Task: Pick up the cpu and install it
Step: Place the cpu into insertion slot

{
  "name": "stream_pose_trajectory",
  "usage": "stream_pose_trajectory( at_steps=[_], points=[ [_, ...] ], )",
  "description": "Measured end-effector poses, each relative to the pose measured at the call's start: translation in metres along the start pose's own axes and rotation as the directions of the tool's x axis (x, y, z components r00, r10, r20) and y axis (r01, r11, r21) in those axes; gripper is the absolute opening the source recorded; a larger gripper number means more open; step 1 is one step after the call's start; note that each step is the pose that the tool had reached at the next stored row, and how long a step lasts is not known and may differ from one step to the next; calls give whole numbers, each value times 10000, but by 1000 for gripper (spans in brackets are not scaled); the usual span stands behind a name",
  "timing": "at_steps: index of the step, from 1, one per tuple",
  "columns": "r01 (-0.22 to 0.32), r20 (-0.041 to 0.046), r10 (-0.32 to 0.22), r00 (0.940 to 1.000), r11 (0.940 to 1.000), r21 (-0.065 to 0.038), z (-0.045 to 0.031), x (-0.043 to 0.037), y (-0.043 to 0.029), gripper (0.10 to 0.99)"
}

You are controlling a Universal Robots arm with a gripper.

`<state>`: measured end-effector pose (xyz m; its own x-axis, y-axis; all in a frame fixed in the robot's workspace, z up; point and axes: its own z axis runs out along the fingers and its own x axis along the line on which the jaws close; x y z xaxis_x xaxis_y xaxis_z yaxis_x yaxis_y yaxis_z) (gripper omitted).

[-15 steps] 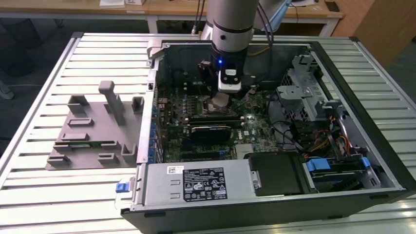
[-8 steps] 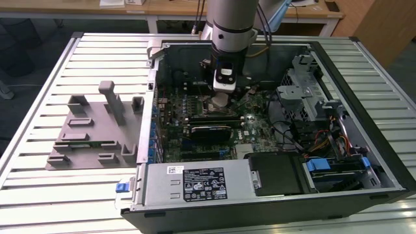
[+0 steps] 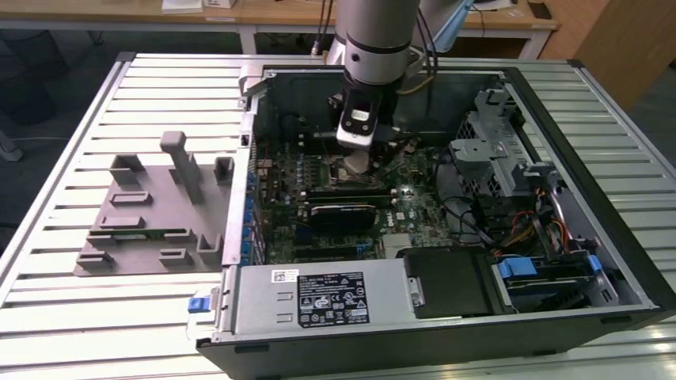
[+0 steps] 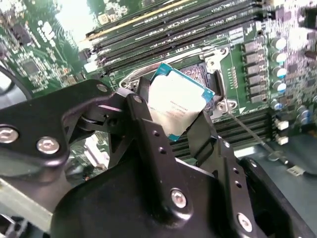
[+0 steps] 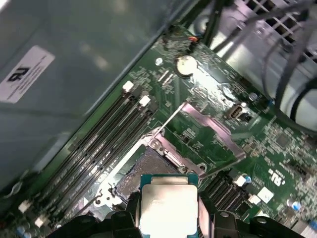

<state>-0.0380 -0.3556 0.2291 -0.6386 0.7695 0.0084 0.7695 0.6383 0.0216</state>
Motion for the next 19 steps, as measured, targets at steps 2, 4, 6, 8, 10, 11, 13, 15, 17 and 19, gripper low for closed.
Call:
stream_pose_trajectory(
  at_steps=[2, 4, 6, 8, 10, 11, 13, 15, 17, 19],
  points=[
    [-343, 7, 343, 9994, 9994, -3, 0, 0, 0, 545],
    [-670, 14, 670, 9978, 9978, -6, 0, 0, 0, 545],
    [-1002, 21, 1002, 9950, 9950, -10, 0, 0, 0, 545],
    [-1336, 28, 1336, 9910, 9910, -14, 0, 0, 0, 545],
    [-1667, 35, 1667, 9860, 9860, -17, 0, 0, 0, 545],
    [-1839, 38, 1839, 9829, 9829, -19, 0, 0, 0, 545],
    [-2187, 46, 2187, 9758, 9758, -23, 1, 0, 0, 545],
    [-2533, 53, 2533, 9674, 9674, -28, 1, 0, 0, 545],
    [-2876, 63, 2876, 9577, 9578, -31, 2, 0, 0, 545],
    [-3230, 72, 3230, 9464, 9464, -35, 2, 0, 0, 545]
  ],
)
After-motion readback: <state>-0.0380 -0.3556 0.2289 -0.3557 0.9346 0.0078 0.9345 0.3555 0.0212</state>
